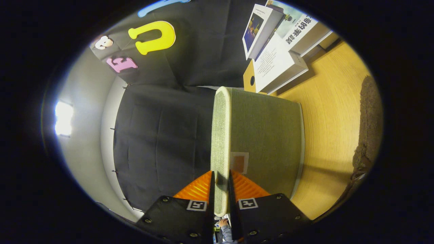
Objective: Open the storage box then place both shoes into the box .Put the left shoe in first, then the right shoe, with the right side of both shoes facing outward in a uniform manner.
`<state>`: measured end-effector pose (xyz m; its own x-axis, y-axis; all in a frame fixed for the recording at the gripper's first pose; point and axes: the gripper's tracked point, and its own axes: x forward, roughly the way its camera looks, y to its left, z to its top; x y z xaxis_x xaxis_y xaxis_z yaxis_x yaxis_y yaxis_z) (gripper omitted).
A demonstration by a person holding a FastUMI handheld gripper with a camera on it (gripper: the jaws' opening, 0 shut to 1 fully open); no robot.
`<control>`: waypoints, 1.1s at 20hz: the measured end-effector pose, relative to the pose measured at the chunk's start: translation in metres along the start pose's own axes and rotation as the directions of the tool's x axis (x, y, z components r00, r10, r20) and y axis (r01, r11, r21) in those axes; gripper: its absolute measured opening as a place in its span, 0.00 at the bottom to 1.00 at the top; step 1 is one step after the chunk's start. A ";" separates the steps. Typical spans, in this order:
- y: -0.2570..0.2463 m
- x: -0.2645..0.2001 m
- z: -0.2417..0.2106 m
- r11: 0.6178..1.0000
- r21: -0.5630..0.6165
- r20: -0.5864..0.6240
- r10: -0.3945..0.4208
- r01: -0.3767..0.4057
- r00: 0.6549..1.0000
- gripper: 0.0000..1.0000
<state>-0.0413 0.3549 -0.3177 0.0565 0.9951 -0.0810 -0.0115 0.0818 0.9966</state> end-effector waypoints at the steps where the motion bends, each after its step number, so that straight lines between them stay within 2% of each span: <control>1: 0.006 0.001 0.000 1.000 -0.001 -0.001 0.016 -0.016 1.000 0.17; 12: 0.078 0.036 0.008 0.989 -0.145 -0.055 0.032 -0.039 0.998 0.17; 18: 0.130 0.074 0.014 0.953 -0.301 -0.076 -0.005 -0.018 0.997 0.17; 22: 0.159 0.114 0.010 0.936 -0.351 -0.101 -0.006 -0.030 0.995 0.17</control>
<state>-0.0269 0.4812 -0.1685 -0.0447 0.9951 -0.0878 -0.3627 0.0657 0.9296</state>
